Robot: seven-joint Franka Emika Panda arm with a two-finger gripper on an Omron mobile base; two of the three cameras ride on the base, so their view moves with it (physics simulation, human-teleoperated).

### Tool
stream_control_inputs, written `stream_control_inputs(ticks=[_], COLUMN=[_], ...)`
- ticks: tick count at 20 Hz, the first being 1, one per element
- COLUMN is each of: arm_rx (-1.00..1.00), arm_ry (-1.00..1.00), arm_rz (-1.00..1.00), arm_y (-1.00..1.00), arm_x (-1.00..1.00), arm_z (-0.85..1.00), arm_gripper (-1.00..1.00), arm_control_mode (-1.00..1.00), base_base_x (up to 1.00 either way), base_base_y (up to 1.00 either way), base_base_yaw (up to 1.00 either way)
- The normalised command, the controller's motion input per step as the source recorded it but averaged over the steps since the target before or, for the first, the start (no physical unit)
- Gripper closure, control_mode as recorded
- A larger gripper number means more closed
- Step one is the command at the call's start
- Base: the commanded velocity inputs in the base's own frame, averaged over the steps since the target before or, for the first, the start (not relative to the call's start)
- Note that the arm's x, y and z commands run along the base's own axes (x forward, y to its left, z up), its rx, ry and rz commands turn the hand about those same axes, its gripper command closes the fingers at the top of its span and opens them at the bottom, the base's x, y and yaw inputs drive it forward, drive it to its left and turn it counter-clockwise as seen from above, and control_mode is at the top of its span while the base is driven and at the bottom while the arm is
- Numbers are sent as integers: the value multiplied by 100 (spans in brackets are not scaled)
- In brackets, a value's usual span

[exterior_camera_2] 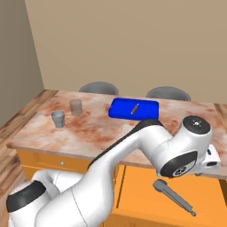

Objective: Take the tongs from the drawer on the right and place them on the dining counter next to the tray containing the kebab skewer.

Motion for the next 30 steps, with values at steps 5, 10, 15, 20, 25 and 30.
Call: stream_control_inputs(ticks=[5, 10, 15, 20, 25, 30], arm_rx=[10, 0, 0, 0, 0, -1], arm_ry=[0, 0, 0, 0, 0, 1], arm_rz=[6, 0, 1, 0, 0, 0], arm_y=[-28, -14, -21, -11, -2, 0], arm_x=[2, 15, 13, 27, 26, 22], arm_z=[-19, -31, -39, -48, -47, -43], arm_gripper=[-100, -100, -100, -100, -100, -100], arm_control_mode=[-100, -100, -100, -100, -100, -100], base_base_x=[0, 0, 0, 0, 0, 0], base_base_y=[0, 0, 0, 0, 0, 0], base_base_yaw=[0, 0, 0, 0, 0, 0])
